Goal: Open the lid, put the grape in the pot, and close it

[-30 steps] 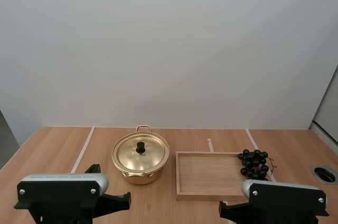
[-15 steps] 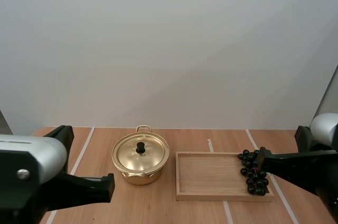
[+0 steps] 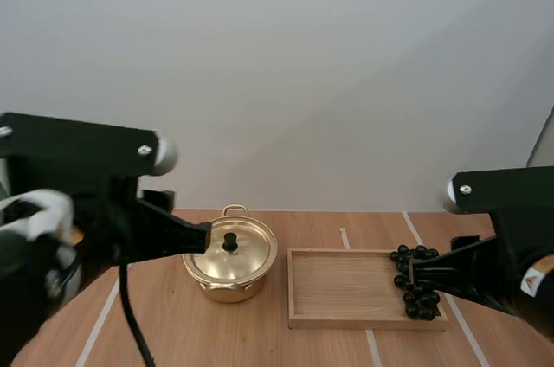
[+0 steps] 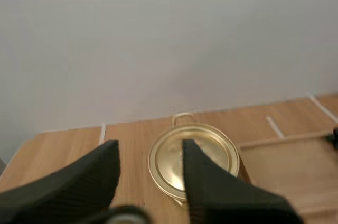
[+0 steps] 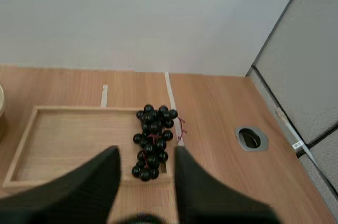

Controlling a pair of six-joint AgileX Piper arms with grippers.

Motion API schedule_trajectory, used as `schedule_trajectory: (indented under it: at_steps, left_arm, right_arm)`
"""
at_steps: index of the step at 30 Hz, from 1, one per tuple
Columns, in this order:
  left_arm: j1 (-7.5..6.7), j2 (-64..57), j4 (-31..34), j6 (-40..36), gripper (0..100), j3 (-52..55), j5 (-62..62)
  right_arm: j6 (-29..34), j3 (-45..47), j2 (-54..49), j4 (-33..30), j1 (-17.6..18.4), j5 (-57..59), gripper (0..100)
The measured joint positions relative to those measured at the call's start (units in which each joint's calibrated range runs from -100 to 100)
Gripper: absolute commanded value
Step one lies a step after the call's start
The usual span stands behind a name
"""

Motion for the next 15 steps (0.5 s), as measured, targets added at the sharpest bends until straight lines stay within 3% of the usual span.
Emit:
schedule_trajectory:
  at_steps: [4,5,6,7,12,15]
  left_arm:
    - [0.00,11.2,-4.6,7.7,100,0.0,-0.2]
    - [0.00,19.0,-9.8,15.8,100,0.0,-0.2]
    - [0.00,22.0,-12.0,18.9,100,0.0,-0.2]
    - [0.00,34.8,-20.2,31.7,100,-0.8,0.1]
    - [0.00,49.6,-24.0,38.8,100,-4.6,0.1]
    - [0.00,65.2,-24.6,41.6,100,-12.1,0.5]
  right_arm:
    - [-1.1,0.0,5.8,0.0,0.0,1.6,100]
    - [-1.6,0.0,10.6,0.0,0.0,2.4,100]
    - [-1.8,0.0,12.9,0.0,0.0,2.6,100]
    - [-1.8,0.0,13.6,0.0,0.0,2.6,100]
    - [-2.1,0.0,15.3,0.0,0.0,2.6,100]
    - [-2.2,-0.1,15.4,0.0,0.0,2.6,100]
